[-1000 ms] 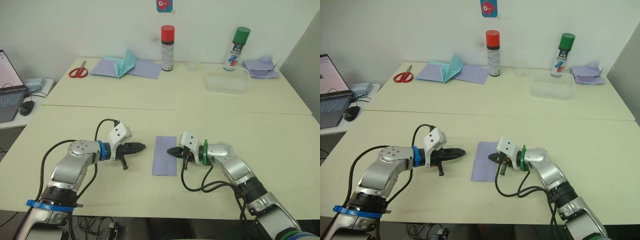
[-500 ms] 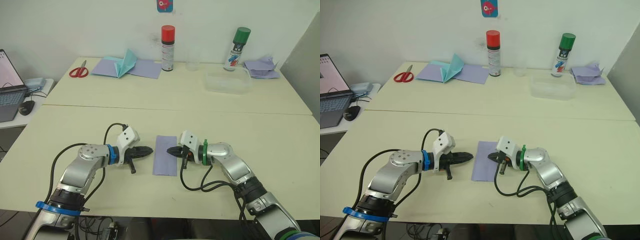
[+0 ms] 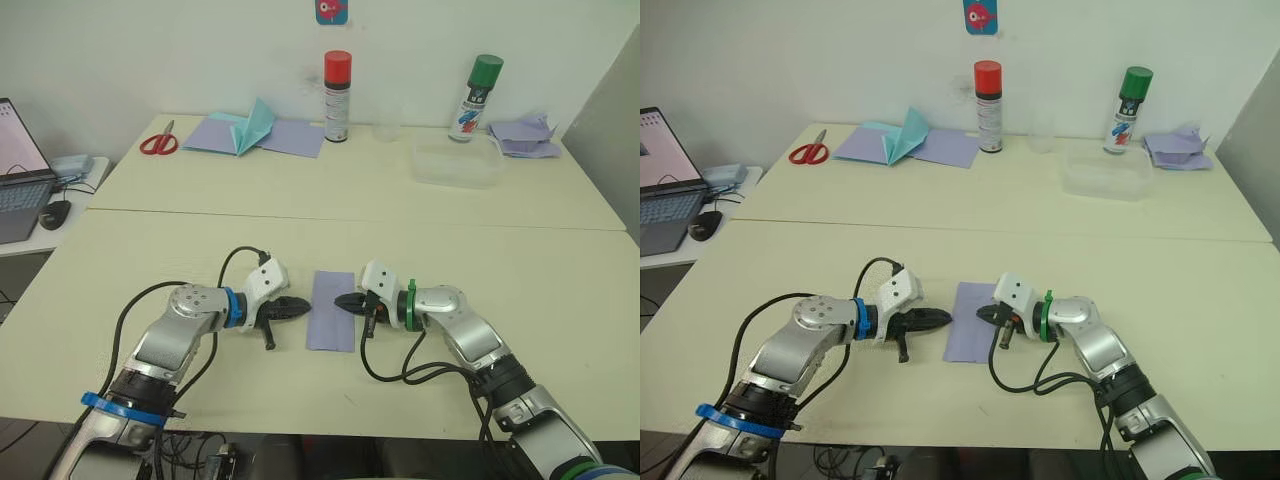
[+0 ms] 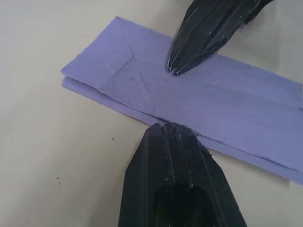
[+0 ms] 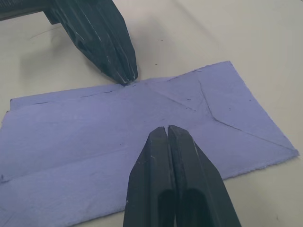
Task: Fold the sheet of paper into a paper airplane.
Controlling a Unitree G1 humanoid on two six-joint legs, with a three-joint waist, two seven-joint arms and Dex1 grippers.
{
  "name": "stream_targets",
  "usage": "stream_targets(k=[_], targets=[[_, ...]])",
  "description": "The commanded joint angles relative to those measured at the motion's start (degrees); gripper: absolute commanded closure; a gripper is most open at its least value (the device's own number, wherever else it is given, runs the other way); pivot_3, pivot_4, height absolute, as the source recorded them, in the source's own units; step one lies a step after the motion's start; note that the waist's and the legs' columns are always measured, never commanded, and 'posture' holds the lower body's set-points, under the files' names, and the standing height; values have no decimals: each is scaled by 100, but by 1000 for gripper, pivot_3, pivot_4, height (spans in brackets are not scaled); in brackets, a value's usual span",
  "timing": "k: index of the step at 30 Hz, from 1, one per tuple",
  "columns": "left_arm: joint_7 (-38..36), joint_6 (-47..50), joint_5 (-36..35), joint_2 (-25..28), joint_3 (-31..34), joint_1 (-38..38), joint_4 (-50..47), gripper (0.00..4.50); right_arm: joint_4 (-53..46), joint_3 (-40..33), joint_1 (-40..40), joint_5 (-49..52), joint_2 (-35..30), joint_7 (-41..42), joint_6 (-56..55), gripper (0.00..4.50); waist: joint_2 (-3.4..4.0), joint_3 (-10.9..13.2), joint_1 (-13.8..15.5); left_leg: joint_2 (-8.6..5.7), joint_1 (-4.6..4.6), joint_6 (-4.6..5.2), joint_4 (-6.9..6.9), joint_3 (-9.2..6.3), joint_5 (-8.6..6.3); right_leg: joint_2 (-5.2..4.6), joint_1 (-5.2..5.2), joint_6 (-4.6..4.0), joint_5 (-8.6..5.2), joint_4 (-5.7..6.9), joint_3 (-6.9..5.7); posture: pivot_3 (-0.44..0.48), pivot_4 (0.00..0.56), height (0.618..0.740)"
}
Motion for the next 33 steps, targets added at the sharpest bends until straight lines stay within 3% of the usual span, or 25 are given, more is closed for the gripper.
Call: stream_targets(k=[1, 12, 20, 33], targets=[[-48, -116, 35, -54, -41, -185, 5, 4500, 216, -35, 90, -155, -81, -155, 221, 4454, 0, 0, 0, 0, 0, 0, 0, 0, 0, 0, 0, 0, 0, 0, 0, 0, 150, 740], [-106, 22, -227, -196, 87, -383, 39, 4500, 277, -99, 92, -127, -105, -232, 222, 4454, 0, 0, 1, -1, -1, 0, 1, 0, 0, 1, 1, 1, 0, 0, 0, 0, 150, 740], [-297, -438, 264, 241, -146, -394, 295, 4500, 257, -92, 109, -126, -127, -241, 239, 4454, 0, 0, 3, -1, -1, 0, 0, 0, 0, 1, -1, 1, 0, 0, 0, 0, 150, 740], [-347, -409, 230, 95, -35, -515, 312, 4500, 229, -78, 127, -121, -122, -276, 288, 4454, -2, 1, 10, -2, -2, 1, 1, 0, 0, 1, 0, 1, 0, 0, -1, 0, 150, 740]])
